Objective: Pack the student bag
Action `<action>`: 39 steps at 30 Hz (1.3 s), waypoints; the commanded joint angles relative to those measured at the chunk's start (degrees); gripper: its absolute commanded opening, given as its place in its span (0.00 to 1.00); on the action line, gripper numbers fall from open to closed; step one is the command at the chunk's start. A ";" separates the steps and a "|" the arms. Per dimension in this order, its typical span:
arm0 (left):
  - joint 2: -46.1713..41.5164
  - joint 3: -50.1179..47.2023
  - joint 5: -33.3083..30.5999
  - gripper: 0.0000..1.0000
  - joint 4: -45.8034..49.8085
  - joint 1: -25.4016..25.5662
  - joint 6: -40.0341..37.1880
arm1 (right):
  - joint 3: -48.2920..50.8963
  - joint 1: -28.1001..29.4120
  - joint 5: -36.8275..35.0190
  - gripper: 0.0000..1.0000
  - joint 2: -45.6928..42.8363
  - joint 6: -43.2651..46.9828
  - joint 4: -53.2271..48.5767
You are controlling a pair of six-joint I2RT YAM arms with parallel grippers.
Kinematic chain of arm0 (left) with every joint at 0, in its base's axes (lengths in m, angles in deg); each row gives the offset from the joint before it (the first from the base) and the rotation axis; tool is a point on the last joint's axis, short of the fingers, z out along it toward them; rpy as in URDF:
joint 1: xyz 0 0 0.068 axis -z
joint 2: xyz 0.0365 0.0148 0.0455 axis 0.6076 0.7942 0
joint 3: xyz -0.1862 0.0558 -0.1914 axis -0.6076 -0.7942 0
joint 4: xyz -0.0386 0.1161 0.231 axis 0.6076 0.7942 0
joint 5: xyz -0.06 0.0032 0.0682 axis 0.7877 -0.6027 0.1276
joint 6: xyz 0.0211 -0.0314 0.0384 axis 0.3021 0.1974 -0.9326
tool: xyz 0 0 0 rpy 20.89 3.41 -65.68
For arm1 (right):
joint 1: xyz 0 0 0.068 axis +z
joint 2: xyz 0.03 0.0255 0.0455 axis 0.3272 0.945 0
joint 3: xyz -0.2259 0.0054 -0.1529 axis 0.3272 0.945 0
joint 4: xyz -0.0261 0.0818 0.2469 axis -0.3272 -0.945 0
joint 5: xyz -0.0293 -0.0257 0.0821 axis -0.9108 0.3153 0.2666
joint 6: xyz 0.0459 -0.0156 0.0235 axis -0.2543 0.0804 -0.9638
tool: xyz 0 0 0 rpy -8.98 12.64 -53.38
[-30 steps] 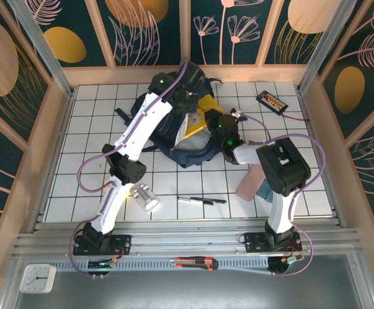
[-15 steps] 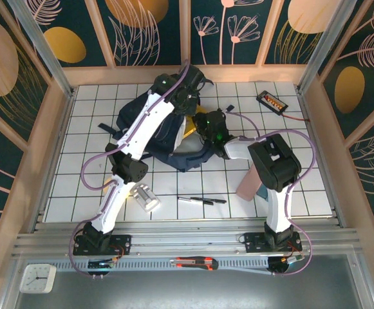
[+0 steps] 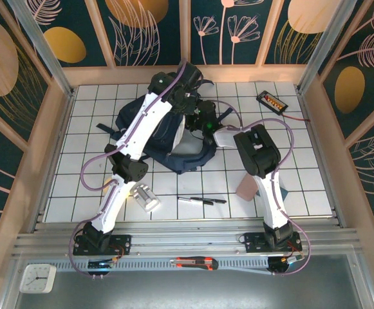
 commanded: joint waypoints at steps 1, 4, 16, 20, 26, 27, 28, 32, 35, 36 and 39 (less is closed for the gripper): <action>-0.63 1.83 -1.20 0.00 -5.36 -0.16 -0.82 | 0.90 -2.19 3.02 0.67 -4.27 3.55 -0.15; -0.13 0.69 -2.55 0.00 -5.32 -0.86 -0.35 | 3.19 -3.84 2.57 0.75 -10.41 8.67 -9.66; 3.26 3.62 -2.19 0.00 -5.41 -2.20 0.26 | 16.57 -7.50 -0.71 0.81 -31.81 18.87 -33.43; 3.95 3.76 -0.54 0.10 -5.52 -2.21 0.24 | 19.76 -7.78 -4.75 0.84 -38.57 21.30 -39.24; 2.23 3.74 -1.07 0.78 -5.33 -2.19 0.51 | 24.77 -9.42 -12.34 0.99 -47.30 24.40 -45.12; 1.80 3.62 -1.13 0.83 -5.32 -2.21 0.41 | 25.34 -9.73 -12.63 0.99 -48.49 24.64 -45.32; 1.23 2.91 -1.14 0.86 -5.32 -2.22 0.46 | 25.61 -10.15 -12.70 0.99 -49.47 24.85 -45.86; -2.67 -8.34 -3.10 0.88 -5.32 -2.03 0.28 | 23.23 -10.80 -10.95 0.99 -50.10 27.66 -49.84; -6.07 -19.01 -6.17 0.89 -5.41 -2.05 0.42 | 21.67 -10.54 -7.89 0.99 -49.30 28.90 -50.82; -7.64 -22.95 -8.27 0.89 -5.41 -1.86 0.47 | 21.33 -10.34 -6.77 0.99 -48.93 29.26 -50.86; -15.77 -41.05 -13.35 0.92 -8.85 -1.62 0.83 | 20.30 -8.50 -5.16 0.99 -47.38 30.00 -51.66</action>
